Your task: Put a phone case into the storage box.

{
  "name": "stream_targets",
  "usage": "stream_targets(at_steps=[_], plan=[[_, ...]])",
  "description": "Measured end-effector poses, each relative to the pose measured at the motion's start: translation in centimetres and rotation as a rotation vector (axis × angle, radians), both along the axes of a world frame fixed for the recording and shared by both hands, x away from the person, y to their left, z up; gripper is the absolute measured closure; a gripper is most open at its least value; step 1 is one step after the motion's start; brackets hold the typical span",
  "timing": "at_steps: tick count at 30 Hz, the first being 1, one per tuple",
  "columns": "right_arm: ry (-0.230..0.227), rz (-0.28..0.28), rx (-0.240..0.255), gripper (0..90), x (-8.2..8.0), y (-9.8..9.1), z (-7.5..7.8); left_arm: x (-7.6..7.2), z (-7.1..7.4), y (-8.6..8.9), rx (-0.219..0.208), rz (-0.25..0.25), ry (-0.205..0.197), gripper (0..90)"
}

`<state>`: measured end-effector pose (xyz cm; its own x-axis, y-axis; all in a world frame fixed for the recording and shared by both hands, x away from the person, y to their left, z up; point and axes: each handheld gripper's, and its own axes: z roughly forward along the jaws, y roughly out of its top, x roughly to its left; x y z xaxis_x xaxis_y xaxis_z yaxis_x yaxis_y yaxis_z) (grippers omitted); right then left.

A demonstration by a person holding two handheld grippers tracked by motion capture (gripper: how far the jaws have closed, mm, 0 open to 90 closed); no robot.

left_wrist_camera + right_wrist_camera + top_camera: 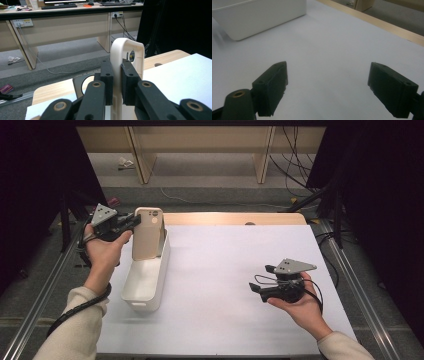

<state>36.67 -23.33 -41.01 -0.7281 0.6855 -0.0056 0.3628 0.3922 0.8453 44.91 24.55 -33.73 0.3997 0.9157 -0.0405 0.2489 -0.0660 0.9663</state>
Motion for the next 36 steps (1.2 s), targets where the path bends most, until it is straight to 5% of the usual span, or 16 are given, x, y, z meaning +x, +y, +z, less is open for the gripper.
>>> stream_targets(at_steps=[36], plan=[[-0.001,-0.001,0.004,17.1,0.1,0.0,0.0,1.7,-0.9,-0.1,0.029,0.020,0.007,81.6]])
